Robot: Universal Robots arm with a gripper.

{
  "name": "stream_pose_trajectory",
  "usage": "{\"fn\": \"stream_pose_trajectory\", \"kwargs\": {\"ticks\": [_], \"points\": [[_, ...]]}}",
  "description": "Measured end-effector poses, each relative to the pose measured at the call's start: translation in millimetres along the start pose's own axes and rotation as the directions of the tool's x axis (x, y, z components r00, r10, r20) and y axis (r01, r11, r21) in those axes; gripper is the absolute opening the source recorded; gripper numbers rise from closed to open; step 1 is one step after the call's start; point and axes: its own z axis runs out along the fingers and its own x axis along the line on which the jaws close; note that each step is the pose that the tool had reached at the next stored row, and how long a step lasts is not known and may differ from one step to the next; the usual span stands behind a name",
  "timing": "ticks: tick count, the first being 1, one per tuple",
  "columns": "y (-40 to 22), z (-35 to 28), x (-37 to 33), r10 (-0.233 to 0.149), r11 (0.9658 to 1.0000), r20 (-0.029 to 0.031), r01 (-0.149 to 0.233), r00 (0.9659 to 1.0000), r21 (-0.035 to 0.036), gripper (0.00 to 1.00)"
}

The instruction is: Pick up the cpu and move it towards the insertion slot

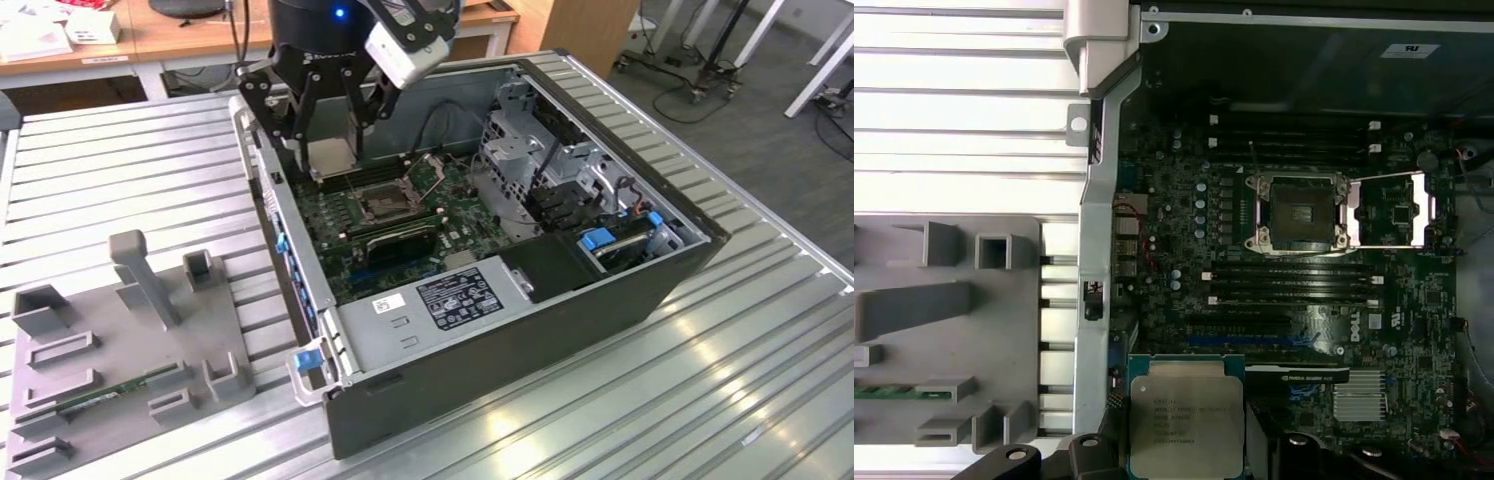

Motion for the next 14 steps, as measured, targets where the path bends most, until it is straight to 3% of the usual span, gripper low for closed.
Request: {"fn": "stream_pose_trajectory", "kwargs": {"ticks": [14], "points": [[0.0,0.0,-8.2,0.000,1.0000,0.0000,0.000,1.0000,0.0000,0.55]]}}
